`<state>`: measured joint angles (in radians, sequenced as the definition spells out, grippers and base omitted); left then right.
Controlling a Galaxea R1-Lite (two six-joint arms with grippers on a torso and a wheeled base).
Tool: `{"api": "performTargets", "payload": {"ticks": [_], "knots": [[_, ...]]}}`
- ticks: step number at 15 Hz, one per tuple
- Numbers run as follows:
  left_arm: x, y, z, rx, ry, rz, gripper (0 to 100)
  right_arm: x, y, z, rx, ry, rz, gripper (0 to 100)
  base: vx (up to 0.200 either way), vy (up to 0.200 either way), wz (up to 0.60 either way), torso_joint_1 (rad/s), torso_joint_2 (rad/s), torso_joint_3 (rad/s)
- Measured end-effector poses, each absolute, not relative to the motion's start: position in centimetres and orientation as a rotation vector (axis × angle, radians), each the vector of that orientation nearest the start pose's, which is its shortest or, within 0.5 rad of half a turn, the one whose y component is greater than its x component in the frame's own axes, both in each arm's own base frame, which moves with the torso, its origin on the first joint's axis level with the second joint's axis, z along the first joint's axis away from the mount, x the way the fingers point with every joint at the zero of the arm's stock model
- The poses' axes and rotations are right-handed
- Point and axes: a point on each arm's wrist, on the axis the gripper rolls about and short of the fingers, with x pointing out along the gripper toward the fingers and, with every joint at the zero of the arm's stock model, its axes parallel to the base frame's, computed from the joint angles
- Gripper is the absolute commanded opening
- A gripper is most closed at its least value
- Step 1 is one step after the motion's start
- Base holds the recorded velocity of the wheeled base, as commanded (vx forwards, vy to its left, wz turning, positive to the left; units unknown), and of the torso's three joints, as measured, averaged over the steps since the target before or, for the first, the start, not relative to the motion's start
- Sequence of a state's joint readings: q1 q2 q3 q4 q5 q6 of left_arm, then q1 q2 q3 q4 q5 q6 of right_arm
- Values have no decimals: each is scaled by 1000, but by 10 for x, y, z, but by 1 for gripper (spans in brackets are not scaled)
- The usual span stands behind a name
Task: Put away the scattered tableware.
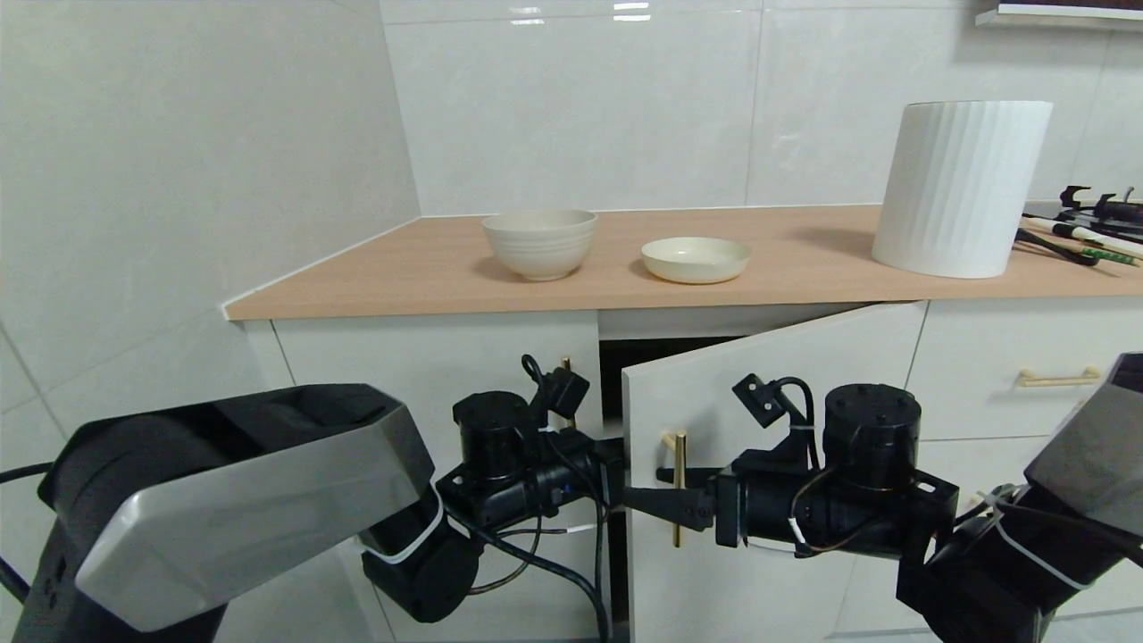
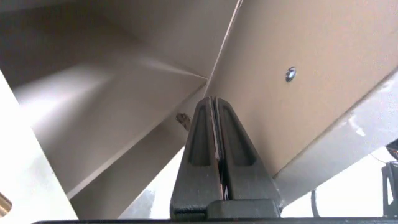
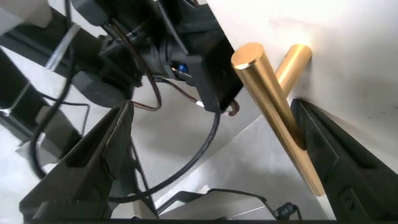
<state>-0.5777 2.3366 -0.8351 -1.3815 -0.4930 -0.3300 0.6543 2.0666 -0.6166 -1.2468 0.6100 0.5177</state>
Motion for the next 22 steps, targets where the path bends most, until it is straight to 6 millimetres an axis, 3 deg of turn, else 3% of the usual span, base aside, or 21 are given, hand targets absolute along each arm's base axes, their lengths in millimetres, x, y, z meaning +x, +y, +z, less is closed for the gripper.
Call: {"api": "performTargets", "payload": {"ticks": [3,10,16,22], "knots": [[326,-224,39,-293,288,-1042,0,257,203,75,344,447,1093,100,0,0,0,0,0,0],[335,-229,42,-291,278,-1040,0,269,170,74,348,404,947,100,0,0,0,0,0,0],[334,-228,42,-292,281,-1042,0,224,130,74,351,491,879,100,0,0,0,0,0,0],[330,-229,46,-291,280,-1046,0,194,117,80,348,513,888,100,-167,0,0,2,3,0]]}}
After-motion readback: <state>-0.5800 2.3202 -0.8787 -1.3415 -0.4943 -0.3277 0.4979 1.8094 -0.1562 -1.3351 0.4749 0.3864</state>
